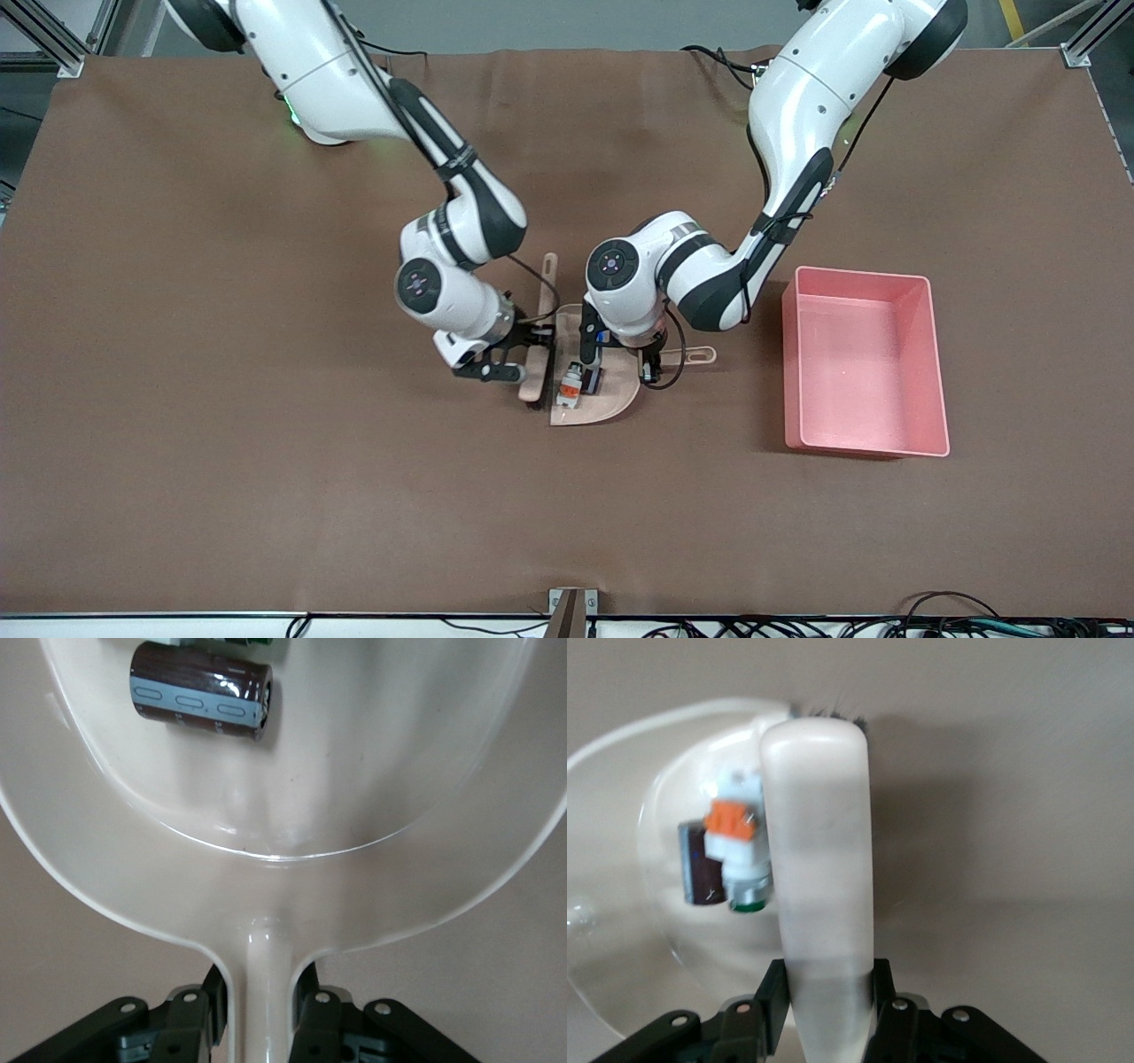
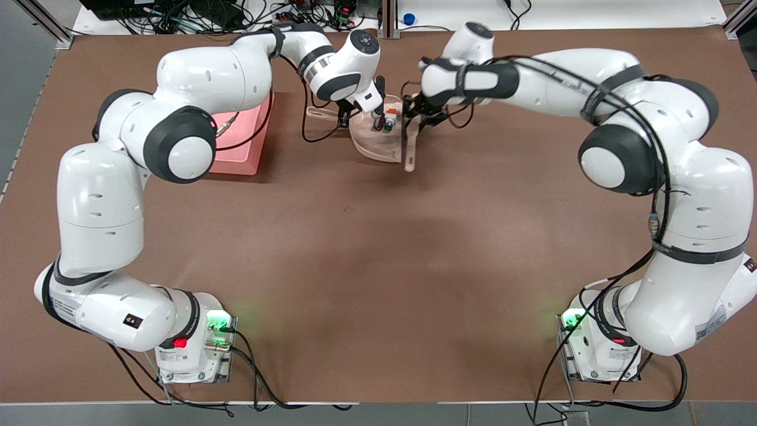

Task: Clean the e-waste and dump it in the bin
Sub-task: 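Sweep the switch and capacitor into the dustpan with the right gripper's brush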

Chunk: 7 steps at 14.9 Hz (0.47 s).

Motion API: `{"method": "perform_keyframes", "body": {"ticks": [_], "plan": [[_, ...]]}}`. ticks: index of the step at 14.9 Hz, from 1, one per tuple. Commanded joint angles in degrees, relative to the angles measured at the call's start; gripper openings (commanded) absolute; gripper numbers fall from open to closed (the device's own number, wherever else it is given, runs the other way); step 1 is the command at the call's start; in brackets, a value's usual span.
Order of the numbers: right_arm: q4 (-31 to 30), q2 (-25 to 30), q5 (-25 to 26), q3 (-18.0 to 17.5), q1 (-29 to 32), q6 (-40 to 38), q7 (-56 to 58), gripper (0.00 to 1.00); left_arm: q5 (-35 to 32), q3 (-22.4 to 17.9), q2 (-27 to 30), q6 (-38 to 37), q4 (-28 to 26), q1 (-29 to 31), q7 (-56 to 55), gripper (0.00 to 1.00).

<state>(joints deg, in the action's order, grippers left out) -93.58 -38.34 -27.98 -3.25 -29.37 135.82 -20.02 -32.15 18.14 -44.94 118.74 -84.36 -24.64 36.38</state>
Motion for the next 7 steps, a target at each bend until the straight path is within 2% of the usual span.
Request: {"method": "perform_keyframes", "body": {"ticks": [1, 2, 4, 7], "plan": [[-1.2, 4.7, -0.4, -0.6, 6.1, -7.1, 6.2, 0.0, -0.3, -0.2, -2.0, 0.4, 2.3, -0.1, -1.1, 0.19], [-1.3, 5.9, 0.6, -0.1, 7.8, -9.6, 8.0, 0.01, -0.2, -0.2, -2.1, 1.0, 2.3, -0.2, -1.1, 0.19], [-1.6, 8.2, 5.8, 1.5, 10.1, -12.9, 8.4, 0.01, 0.7, -0.2, -2.1, 3.7, 2.2, 0.5, -1.1, 0.19], [-5.4, 14.1, 17.7, 4.6, 10.7, -17.3, 7.9, 0.01, 3.1, 0.0, -1.6, 6.0, 2.0, 0.9, -2.0, 0.15]]}}
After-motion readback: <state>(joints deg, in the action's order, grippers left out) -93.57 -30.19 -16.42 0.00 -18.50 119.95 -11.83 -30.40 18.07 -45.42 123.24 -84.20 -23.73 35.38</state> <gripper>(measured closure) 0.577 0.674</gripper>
